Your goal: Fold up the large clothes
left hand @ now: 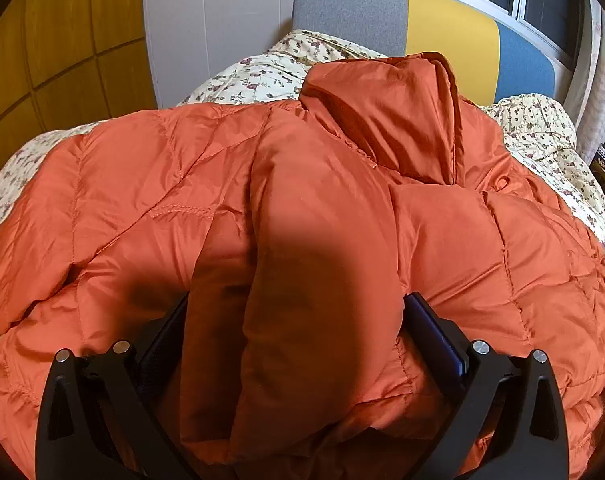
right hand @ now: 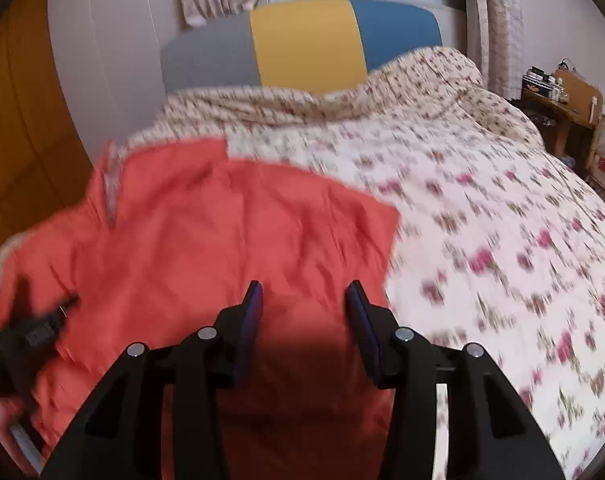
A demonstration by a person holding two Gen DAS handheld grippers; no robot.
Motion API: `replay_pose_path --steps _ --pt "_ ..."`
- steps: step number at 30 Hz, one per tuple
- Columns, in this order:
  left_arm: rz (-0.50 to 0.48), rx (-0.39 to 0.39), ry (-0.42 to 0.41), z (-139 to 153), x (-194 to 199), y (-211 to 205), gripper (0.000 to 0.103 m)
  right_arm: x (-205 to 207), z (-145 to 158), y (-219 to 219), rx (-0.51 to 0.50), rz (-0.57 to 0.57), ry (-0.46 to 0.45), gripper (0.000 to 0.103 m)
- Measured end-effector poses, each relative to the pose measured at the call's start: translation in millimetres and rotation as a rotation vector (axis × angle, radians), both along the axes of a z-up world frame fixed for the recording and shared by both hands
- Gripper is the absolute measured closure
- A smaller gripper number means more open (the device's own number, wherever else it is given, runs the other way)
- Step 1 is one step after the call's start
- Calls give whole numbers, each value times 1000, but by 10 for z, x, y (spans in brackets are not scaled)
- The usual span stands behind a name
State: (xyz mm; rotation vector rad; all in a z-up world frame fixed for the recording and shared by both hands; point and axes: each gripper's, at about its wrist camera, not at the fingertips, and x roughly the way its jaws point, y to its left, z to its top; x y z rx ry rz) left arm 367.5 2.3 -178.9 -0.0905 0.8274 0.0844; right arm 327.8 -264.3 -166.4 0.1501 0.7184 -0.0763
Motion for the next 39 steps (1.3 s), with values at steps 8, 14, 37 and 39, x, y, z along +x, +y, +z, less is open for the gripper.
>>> replay_pose_path --steps 8,14,37,39 --pt "0 -1 4 -1 8 0 3 170 -216 187 -144 -16 68 55" --pt "-28 -41 30 52 -2 47 3 172 -239 136 -131 -20 65 53" --pt "646 -522 -127 49 -1597 3170 3 162 -224 137 -126 -22 64 51" --pt "738 -588 -135 -48 -1770 3329 7 162 -224 139 -127 -22 64 51"
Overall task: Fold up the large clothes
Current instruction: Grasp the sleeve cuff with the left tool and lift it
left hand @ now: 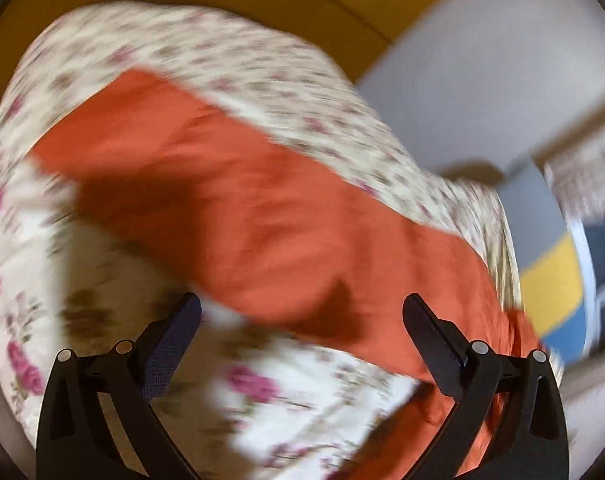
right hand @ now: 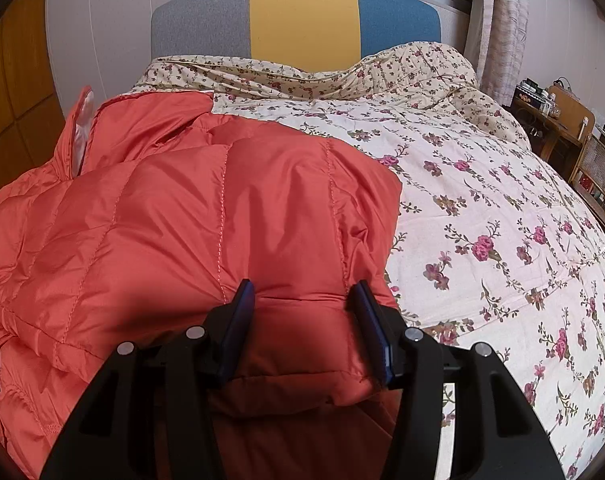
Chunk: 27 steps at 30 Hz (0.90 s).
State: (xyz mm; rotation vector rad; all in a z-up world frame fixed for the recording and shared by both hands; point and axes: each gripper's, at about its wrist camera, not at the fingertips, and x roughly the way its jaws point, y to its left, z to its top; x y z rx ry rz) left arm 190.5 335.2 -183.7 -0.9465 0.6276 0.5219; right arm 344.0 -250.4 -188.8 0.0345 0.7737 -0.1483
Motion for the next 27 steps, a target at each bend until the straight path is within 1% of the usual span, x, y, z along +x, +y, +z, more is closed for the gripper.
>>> replay_pose_path --steps 1,2,5,8,9,11,12,13,14,15,16,17,18,19,20,22,23,25,26,27 --pt "29 -28 -38 -35 -90 71 11 0 0 1 0 0 0 51" --pt "48 -37 -70 -39 -140 114 11 -1 0 -1 1 0 0 51" --pt "58 -55 -91 -30 -128 204 11 -1 1 1 3 -1 -1 51" --pt "108 -85 -141 -65 -132 341 11 -4 8 4 4 -4 -1 51" --pt "120 -81 -149 -63 -119 363 13 -7 8 6 4 -4 -2 51" --pt "137 -62 -131 -67 -45 411 15 -7 9 4 3 -4 -2 50" --pt "141 -49 -121 -67 -12 430 18 -7 9 1 3 -4 -2 50" --pt "145 -37 -108 -71 33 454 28 -8 9 1 3 -4 -2 50" --pt "156 -35 -91 -90 55 472 34 -8 8 0 3 -4 -2 50" --pt "170 -30 -82 -107 55 488 49 -7 9 -2 3 -4 -2 50" --pt "195 -27 -72 -124 44 509 69 -9 8 0 3 -4 -2 50" --pt "219 -31 -61 -148 28 531 77 -11 8 -3 3 -4 -2 50" --pt "241 -31 -59 -156 7 536 83 -12 11 -7 3 -4 -2 50" --pt "255 2 -54 -114 2 499 84 -12 8 -2 3 -4 -2 50" --pt "257 58 -34 -44 25 439 86 -13 8 -2 3 -4 -2 50" --pt "249 166 -5 100 85 297 86 -13 8 -3 3 -4 -2 50" --pt "243 199 -5 153 113 246 86 -13 8 -4 4 -4 -2 50" --pt "225 291 -24 342 162 68 86 -13 6 0 3 -4 -2 50" --pt "220 315 -31 395 178 22 86 -14 6 -2 4 -4 -2 50" --pt "204 359 -46 501 208 -77 86 -14 5 0 4 -4 -2 50"
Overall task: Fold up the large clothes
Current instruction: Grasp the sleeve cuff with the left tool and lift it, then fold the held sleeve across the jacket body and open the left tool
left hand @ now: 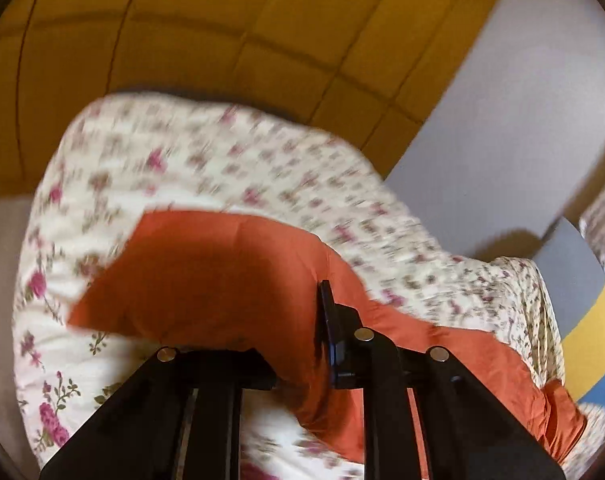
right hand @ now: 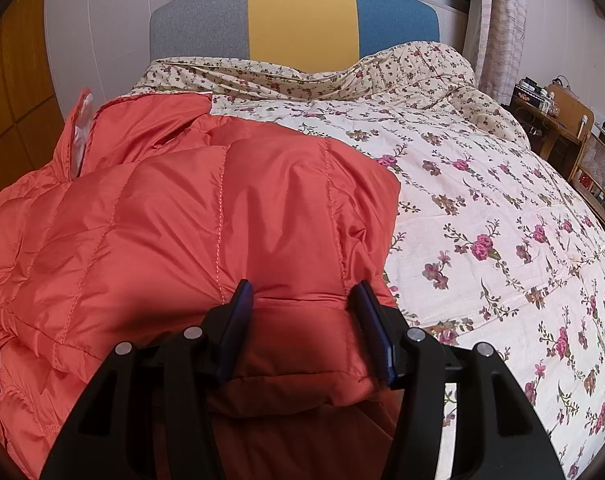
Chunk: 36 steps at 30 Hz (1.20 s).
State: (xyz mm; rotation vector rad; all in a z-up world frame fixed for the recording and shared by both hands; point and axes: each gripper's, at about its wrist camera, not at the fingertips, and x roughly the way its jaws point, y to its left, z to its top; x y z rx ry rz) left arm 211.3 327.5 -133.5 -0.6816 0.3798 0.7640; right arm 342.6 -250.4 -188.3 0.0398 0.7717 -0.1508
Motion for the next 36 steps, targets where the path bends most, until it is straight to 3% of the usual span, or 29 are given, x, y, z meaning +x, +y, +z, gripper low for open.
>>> replay_pose_path --steps 8,19,29,36 --pt "-224 320 -52 566 301 -954 86 -3 -1 -6 3 0 -1 50" --pt "-536 644 -54 781 471 -2274 86 2 5 1 12 -3 -3 49" --pt "-784 914 126 416 776 -3278 86 20 6 12 23 -4 -5 49" --pt "-889 961 214 148 943 -3743 86 19 5 11 22 -5 -5 49"
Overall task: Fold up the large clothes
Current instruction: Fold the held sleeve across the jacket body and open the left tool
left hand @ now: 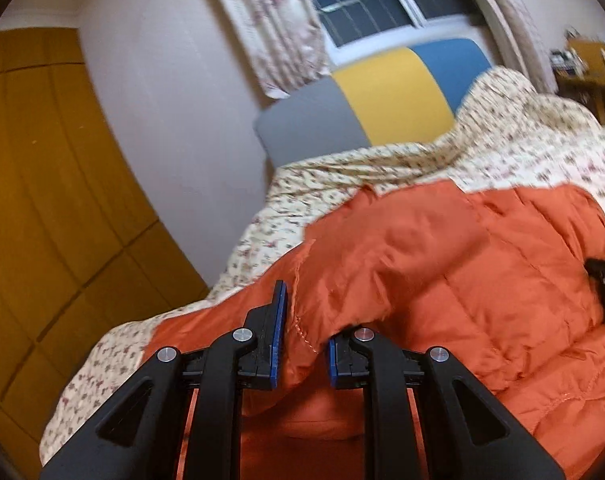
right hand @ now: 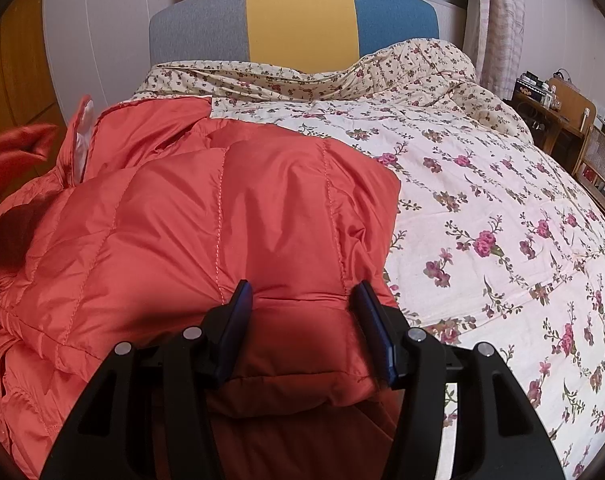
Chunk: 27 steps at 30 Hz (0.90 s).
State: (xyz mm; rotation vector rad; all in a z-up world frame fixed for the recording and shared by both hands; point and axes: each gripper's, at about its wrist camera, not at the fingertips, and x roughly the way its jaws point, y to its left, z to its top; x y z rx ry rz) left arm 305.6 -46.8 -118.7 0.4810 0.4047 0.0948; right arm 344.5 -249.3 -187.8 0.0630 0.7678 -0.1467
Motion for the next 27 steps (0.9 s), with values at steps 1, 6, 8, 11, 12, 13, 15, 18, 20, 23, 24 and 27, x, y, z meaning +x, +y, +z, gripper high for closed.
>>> replay_pose_path --steps 1,6,8,11,12,13,15,18,20,23,24,27 --pt "-13 16 10 -63 12 -55 86 0 0 -1 0 0 0 49" --pt "-70 105 33 -339 -39 -232 86 -1 -1 5 4 0 -2 49" --pt "-94 135 35 -416 -56 -284 86 -5 0 0 3 0 -2 49" --pt "-131 172 50 -517 -33 -370 86 -6 -2 -2 2 -1 -1 49" --pt "-144 188 53 -545 -17 -408 86 -4 0 2 2 -1 -1 49" --pt "-162 209 58 -584 -22 -447 86 -9 -1 -3 2 -1 -1 49" --pt "-200 242 69 -669 -65 -513 86 -6 -1 0 1 -1 -1 49" --pt "-206 268 101 -750 -32 -552 86 -8 -1 -1 1 -1 -2 49" --pt "-202 283 117 -767 -16 -562 86 -8 -5 -1 1 -1 -1 49" --pt "-219 267 100 -663 -85 -547 59 -1 -7 9 0 -3 0 49" --pt "-219 244 83 -602 -122 -528 35 -1 -8 1 0 -3 0 49" --pt "-254 110 33 -332 -287 -339 7 2 -8 3 0 -3 -1 49"
